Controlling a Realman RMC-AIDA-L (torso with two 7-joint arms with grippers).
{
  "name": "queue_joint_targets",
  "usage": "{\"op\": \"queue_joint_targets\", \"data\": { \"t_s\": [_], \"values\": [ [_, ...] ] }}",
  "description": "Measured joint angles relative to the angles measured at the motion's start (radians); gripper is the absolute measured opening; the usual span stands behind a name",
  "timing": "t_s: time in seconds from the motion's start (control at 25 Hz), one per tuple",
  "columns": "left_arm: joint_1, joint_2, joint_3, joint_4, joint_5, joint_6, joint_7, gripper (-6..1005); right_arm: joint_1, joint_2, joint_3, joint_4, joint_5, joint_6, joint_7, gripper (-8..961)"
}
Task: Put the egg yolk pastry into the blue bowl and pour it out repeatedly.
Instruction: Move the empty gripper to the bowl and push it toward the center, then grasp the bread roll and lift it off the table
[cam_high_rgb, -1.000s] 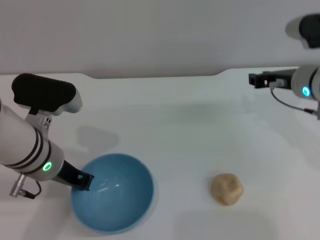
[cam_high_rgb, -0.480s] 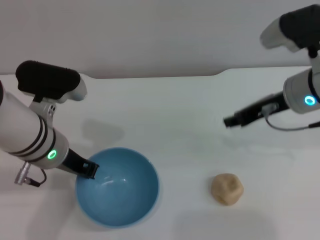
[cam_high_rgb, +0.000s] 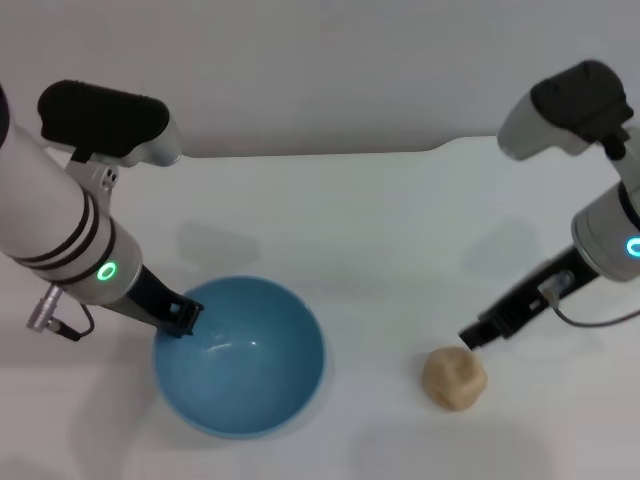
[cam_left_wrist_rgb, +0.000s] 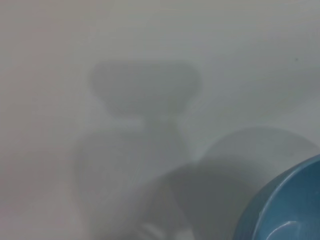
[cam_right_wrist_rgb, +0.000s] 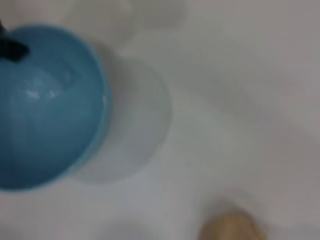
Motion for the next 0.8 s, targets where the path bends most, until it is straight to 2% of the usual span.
{"op": "queue_joint_targets", "data": {
  "t_s": [0.12,0.28,0.48,0.8],
  "values": [
    [-0.024,0.001,-0.015,-0.005,-0.018,-0.031,0.011,15,-0.004,0.011,-0.029,-0.003,-0.076,0.017,0.023,306],
    [-0.047,0.001,-0.038,-0.006,-0.038,-0.051,0.031,14,-0.007,0.016,-0.120,0.011,-0.147,0.014,0.073,305],
    [-0.058,0.001,-0.054,-0.006,-0.042,-0.061,0.042,13,-0.009,0.023,-0.179,0.013,-0.150,-0.028,0.115,305],
    [-0.060,-0.001,-0.056,-0.005,-0.050,-0.076,0.076,12,-0.010,0.026,-0.204,0.042,-0.145,-0.087,0.138,304]
  ]
}}
